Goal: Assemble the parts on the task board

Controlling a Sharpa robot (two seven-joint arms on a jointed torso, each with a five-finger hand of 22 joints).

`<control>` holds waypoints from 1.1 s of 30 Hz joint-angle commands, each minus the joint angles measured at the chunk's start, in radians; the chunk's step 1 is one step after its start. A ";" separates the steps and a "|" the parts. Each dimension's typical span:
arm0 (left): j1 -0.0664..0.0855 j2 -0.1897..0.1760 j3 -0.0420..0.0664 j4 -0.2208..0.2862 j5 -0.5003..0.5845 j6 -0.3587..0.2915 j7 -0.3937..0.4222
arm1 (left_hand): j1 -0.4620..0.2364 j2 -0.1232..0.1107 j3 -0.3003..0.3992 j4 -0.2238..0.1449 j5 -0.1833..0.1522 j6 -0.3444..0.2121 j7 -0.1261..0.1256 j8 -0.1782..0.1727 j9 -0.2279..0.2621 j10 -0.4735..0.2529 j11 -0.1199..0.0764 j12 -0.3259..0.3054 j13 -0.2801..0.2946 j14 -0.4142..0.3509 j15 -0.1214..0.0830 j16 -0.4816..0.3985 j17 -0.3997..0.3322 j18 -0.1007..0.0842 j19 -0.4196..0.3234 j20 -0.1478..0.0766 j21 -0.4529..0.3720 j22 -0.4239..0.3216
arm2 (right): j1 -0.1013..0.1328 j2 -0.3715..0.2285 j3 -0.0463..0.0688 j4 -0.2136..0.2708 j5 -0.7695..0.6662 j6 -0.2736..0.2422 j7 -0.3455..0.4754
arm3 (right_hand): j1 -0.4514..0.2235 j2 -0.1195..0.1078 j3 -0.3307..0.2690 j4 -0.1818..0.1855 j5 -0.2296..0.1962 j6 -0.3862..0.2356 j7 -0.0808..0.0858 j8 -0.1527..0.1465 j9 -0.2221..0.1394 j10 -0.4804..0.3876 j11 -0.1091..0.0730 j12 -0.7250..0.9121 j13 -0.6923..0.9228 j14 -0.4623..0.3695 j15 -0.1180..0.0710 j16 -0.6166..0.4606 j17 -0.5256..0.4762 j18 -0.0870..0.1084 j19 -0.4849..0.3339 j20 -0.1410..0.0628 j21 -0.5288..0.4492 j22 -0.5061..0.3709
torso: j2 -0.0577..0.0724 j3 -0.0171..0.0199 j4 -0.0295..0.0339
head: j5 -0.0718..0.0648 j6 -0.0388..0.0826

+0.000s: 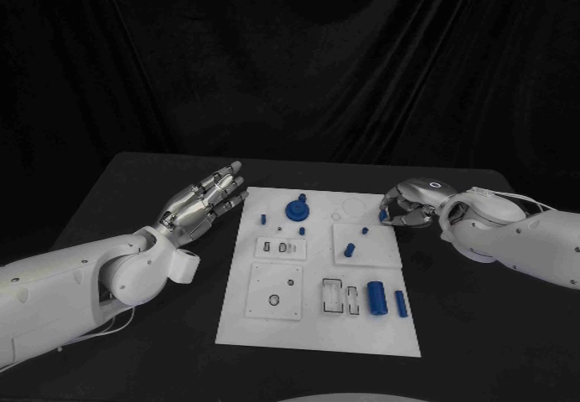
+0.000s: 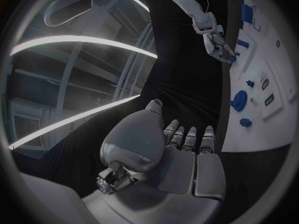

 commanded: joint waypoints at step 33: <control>-0.004 -0.002 0.001 0.001 0.000 0.031 -0.008 | 0.013 0.003 0.008 -0.004 0.006 0.002 -0.001 0.006 0.001 -0.002 0.004 -0.003 -0.001 0.000 0.010 -0.004 -0.001 0.018 0.004 0.009 -0.002 0.001 | 0.035 -0.027 0.001 0.152 0.017 -0.148 -0.009 | 0.026 0.022 0.014 -0.021 0.194 0.036 -0.004 0.138 0.109 0.105 -0.010 0.004 0.263 0.105 -0.010 0.003 0.263 -0.008 0.005 -0.011 -0.008 0.177 | -0.001 -0.0001 -0.0007 | 0.003 -0.007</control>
